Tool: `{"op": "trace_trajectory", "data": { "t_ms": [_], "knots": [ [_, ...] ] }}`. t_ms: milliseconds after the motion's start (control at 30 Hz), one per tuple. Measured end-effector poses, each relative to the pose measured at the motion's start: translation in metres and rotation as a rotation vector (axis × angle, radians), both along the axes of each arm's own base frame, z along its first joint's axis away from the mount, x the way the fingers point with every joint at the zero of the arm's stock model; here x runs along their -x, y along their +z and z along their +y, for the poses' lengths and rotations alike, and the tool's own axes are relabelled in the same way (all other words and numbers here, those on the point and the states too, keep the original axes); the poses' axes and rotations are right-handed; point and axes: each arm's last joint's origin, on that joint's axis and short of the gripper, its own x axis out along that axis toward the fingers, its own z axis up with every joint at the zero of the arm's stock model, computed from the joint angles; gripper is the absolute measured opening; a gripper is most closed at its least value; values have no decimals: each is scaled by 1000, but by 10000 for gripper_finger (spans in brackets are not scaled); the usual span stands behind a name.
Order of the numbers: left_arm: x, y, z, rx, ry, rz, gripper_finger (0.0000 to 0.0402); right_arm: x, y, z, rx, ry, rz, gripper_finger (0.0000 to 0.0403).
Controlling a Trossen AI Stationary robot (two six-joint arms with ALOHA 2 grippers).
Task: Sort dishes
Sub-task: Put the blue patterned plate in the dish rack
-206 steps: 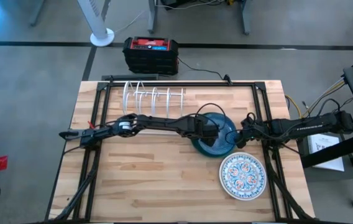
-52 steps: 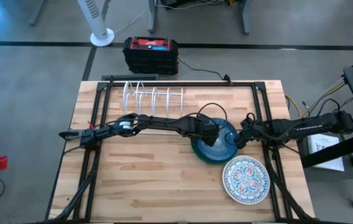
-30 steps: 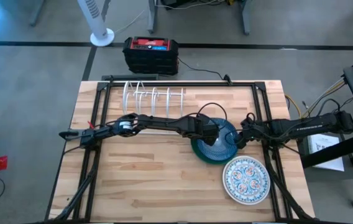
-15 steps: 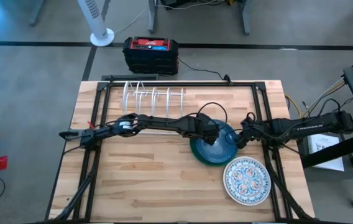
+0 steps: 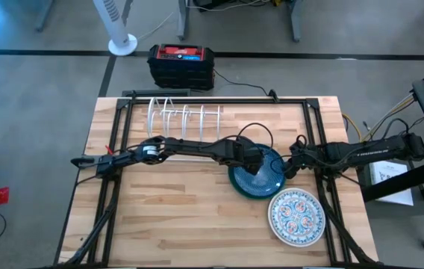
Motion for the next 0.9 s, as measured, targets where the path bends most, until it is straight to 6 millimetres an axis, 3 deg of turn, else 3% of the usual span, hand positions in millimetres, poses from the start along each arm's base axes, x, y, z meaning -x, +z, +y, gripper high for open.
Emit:
{"op": "trace_trajectory", "data": {
  "t_ms": [400, 900],
  "knots": [
    [1, -1, -2, 84, -16, 10, 119, 0, 0, 0, 4, 9, 4, 132],
    [8, -4, 4, 96, -54, 108, 206, 0, -1, 1, -25, 11, 4, 135]
  ]
}}
